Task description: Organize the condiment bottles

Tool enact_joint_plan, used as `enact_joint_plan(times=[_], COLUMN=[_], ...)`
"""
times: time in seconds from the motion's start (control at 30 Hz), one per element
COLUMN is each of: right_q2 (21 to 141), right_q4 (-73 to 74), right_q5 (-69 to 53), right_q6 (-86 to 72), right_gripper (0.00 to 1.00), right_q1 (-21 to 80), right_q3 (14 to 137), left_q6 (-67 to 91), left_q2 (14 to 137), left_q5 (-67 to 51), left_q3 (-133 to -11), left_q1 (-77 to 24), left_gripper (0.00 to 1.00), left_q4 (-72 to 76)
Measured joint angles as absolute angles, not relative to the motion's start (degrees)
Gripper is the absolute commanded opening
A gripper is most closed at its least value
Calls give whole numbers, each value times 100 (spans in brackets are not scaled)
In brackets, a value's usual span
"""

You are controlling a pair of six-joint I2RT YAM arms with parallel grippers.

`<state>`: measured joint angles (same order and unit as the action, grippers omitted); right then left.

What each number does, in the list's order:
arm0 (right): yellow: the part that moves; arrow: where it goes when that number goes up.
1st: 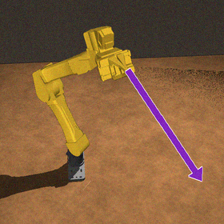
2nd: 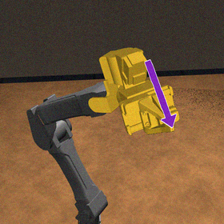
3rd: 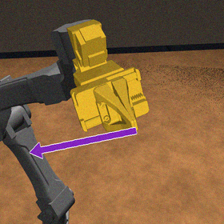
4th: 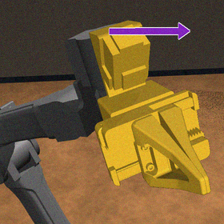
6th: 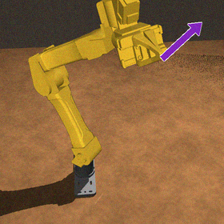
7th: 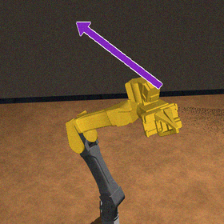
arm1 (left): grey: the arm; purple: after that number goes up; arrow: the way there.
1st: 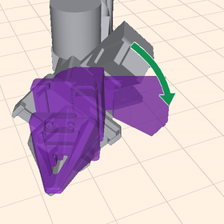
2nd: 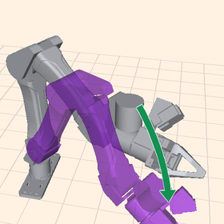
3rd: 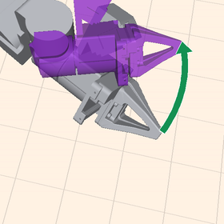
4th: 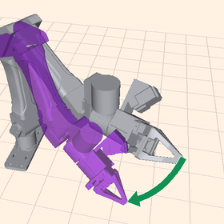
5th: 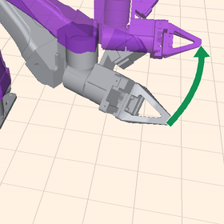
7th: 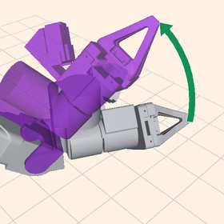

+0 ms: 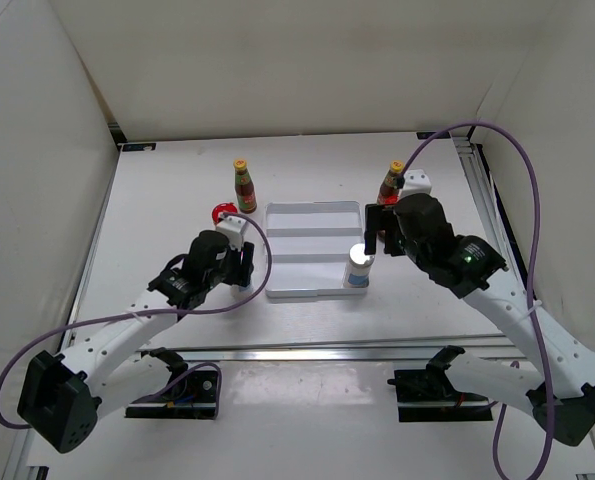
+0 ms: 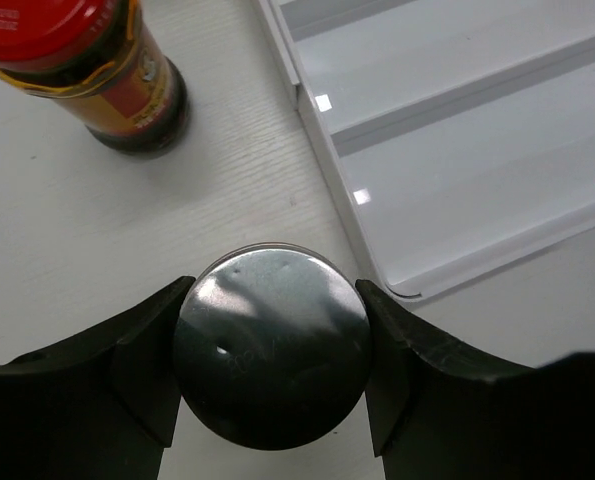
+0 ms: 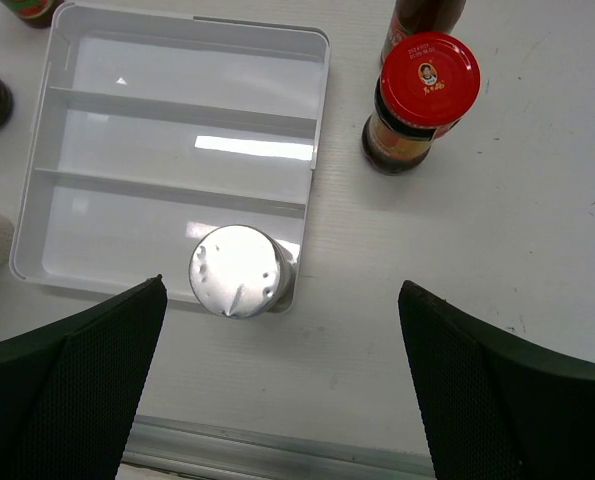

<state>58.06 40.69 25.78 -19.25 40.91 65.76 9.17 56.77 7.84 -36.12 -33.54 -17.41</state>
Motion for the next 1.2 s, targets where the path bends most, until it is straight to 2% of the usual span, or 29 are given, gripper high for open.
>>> enact_joint_plan(times=[0.2, 0.4, 0.9, 1.1, 1.17, 1.2], right_q2=[5749, 5743, 5621, 5553, 5542, 5542], right_q4=[4093, 4147, 4346, 4394, 4421, 4442], right_q5=[2580, 2587, 2729, 2851, 2941, 2989], right_q6=[-1925, -1925, -1925, -1907, -1909, -1909], right_gripper=[100, 100, 100, 100, 100, 100], right_q1=[4091, 4091, 4062, 4062, 4062, 4062], right_q3=[6497, 6475, 6383, 6386, 6383, 6386], left_q6=[921, 1111, 1500, 1522, 1555, 1566], left_q2=[5850, 6104, 7332, 7802, 7850, 7872], left_q5=[1127, 1135, 996, 1173, 1247, 1273], left_q3=[-4521, -5634, -5367, -5288, -5288, -5288], left_q1=[-3363, -3603, -4648, -4668, -4668, -4668], left_gripper=[11, 11, 11, 22, 41, 53], left_q4=[-2462, -2381, -1859, -1640, -1546, -1516])
